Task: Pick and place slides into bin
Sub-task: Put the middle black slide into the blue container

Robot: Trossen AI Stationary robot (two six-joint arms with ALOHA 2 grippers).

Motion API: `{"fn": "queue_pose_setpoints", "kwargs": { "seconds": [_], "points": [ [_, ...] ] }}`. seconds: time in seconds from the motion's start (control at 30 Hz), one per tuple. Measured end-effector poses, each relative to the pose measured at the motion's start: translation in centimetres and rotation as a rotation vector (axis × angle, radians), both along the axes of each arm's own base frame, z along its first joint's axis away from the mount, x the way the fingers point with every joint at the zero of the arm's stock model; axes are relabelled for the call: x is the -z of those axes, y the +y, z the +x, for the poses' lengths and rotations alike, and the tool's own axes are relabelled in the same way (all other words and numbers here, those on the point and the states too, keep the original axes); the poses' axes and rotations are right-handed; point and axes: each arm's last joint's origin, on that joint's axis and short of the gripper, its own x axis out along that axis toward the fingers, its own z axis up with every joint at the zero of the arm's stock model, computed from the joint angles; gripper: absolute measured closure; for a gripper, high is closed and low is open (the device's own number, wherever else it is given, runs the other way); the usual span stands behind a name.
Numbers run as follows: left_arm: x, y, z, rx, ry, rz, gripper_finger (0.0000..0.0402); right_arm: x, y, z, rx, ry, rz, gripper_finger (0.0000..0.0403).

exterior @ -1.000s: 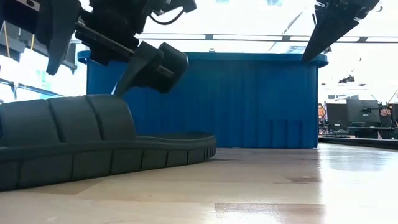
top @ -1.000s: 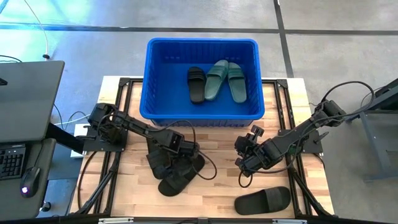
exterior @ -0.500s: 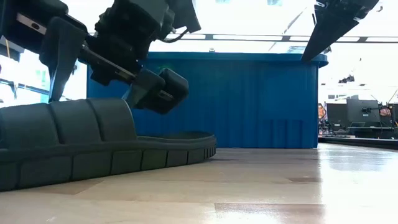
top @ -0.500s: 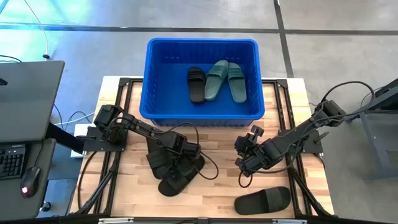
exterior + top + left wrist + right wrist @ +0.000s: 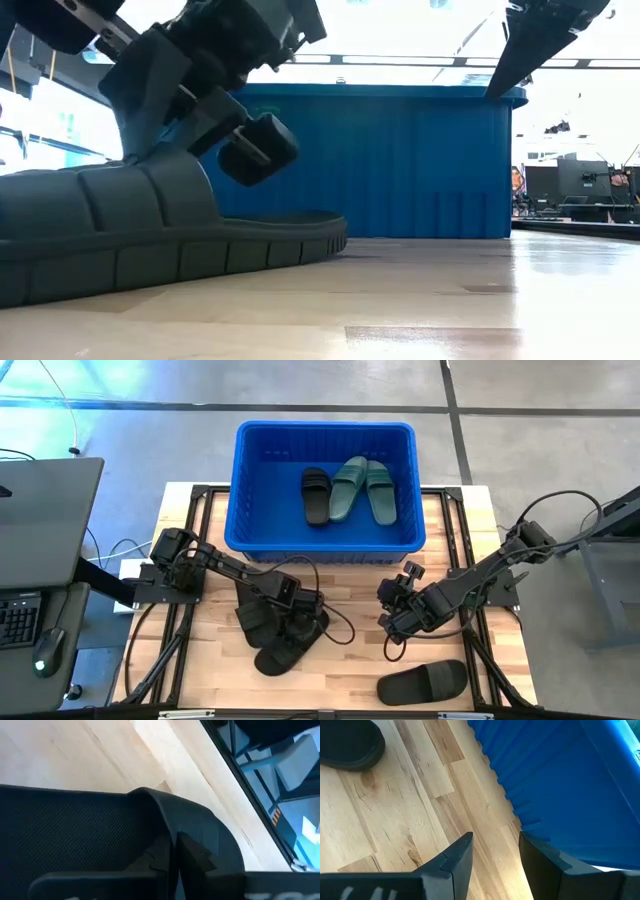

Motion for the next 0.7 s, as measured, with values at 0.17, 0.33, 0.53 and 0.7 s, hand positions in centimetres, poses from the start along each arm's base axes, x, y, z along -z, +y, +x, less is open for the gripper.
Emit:
{"fn": "queue_pose_setpoints", "kwargs": {
  "seconds": [0.17,0.33,0.53,0.7],
  "points": [
    [-1.8,-0.5,1.3,-0.024,-0.059,-0.002,0.0394,0.0,0.0,0.0,0.0,0.0,0.0,0.0254],
    [-6.6,-0.3,3.0,-0.019,-0.177,0.059,0.0397,0.0,0.0,0.0,0.012,-0.008,0.007,0.0254],
    [-15.6,0.5,3.5,-0.016,-0.282,0.323,0.0398,0.1,0.2,-0.1,0.014,0.015,0.051,0.0254],
    [-23.7,1.3,2.0,-0.025,-0.439,0.554,0.0399,0.1,0.2,-0.1,0.013,0.022,0.065,0.0254]
  ]
}}
